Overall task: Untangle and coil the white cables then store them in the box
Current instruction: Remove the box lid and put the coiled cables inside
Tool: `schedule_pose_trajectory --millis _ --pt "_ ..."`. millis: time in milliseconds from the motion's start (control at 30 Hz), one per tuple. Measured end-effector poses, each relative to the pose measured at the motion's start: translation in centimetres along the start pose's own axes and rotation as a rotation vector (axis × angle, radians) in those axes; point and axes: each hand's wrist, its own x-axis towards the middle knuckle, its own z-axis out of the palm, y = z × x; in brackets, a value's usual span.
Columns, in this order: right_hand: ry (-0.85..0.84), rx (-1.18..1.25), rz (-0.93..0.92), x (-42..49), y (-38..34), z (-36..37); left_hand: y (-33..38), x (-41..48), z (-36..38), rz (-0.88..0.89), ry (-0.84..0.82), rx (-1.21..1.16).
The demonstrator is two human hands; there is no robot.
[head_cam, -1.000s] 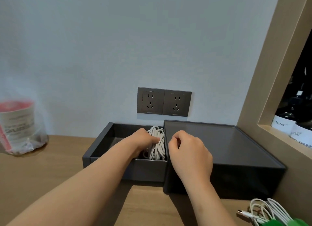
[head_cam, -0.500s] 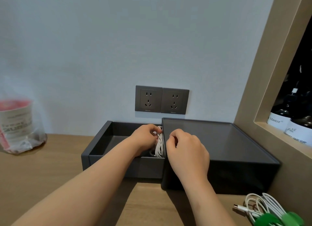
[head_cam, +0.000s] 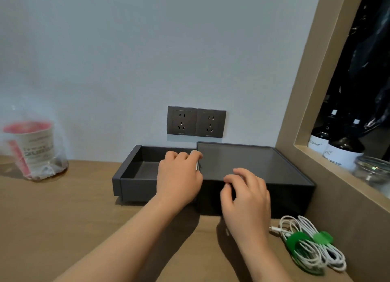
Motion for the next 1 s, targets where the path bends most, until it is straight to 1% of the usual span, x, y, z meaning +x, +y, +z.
schedule_pose_trajectory --millis 67,100,167,233,333,433,533,633,667,767,833,933,1000 --pt "0.011 -0.053 0.017 -0.9 1.2 -1.1 0.8 -1.8 -0.9 0.082 0.063 0.055" --pt "-0.011 -0.087 0.033 -1.3 1.7 -1.6 1.1 -2.7 -1.2 0.115 0.098 0.055" --pt "-0.069 -0.163 0.069 -2.1 2.8 -2.6 1.5 -4.6 -1.4 0.208 0.176 -0.012" --pt "-0.127 -0.255 0.126 -2.7 4.0 -3.7 1.7 -6.4 -0.9 0.264 0.21 -0.106" --pt "-0.322 -0.425 0.256 -3.4 5.8 -5.4 2.5 -8.9 0.2 0.269 0.099 -0.178" --pt "-0.461 -0.47 0.393 -4.1 7.2 -6.6 2.8 -10.8 1.1 0.209 -0.035 -0.207" --pt "-0.529 -0.484 0.389 -4.7 7.6 -6.9 2.4 -11.8 1.5 0.156 -0.109 -0.264" --pt "-0.527 -0.548 0.323 -4.9 7.0 -6.8 2.0 -12.4 1.4 0.113 -0.193 -0.296" --pt "-0.531 -0.542 0.304 -5.0 6.6 -6.7 1.7 -12.5 1.4 0.099 -0.196 -0.297" --pt "-0.57 -0.399 0.304 -5.4 4.4 -6.2 0.9 -12.3 1.5 0.03 -0.18 -0.344" --pt "-0.563 -0.323 0.264 -5.7 2.8 -5.7 0.7 -12.2 1.5 -0.026 -0.176 -0.398" --pt "-0.463 -0.153 0.213 -5.8 1.9 -5.3 0.6 -12.0 1.6 -0.07 -0.171 -0.419" --pt "-0.31 -0.058 0.271 -5.5 2.9 -5.6 0.7 -12.0 1.7 -0.071 -0.167 -0.411"
